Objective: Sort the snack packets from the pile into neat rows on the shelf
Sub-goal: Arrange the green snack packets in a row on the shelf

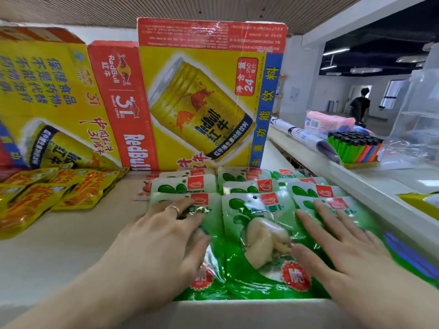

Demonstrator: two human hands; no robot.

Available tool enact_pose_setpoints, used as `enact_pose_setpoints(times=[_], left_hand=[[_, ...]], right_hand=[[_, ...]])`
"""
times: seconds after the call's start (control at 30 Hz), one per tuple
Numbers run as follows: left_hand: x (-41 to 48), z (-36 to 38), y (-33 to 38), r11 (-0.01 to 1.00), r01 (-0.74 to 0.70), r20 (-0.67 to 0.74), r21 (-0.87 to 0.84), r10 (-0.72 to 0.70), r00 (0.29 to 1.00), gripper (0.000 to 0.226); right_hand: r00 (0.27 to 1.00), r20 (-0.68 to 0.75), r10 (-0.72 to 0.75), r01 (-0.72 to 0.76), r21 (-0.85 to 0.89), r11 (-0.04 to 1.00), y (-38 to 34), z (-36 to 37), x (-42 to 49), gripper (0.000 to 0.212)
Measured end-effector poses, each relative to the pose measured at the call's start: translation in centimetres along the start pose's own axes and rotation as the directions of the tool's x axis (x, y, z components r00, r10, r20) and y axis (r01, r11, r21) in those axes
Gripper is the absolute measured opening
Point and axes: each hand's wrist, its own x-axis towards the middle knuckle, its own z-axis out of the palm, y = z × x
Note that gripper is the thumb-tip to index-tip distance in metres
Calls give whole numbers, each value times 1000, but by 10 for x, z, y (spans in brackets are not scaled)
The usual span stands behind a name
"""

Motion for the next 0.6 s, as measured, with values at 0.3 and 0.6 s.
enact_pose_setpoints(times=[0.3,0.6], left_hand=[[-4,12,-15,997,-32,-138,-77,21,990,59],[-78,1,-96,956,-284,-528,-76,203,825,57]], right_hand=[[998,-54,11,-9,43,999,-11,-3,-10,92],[744,-633,-214,346,91,934,-148,13,-24,63]])
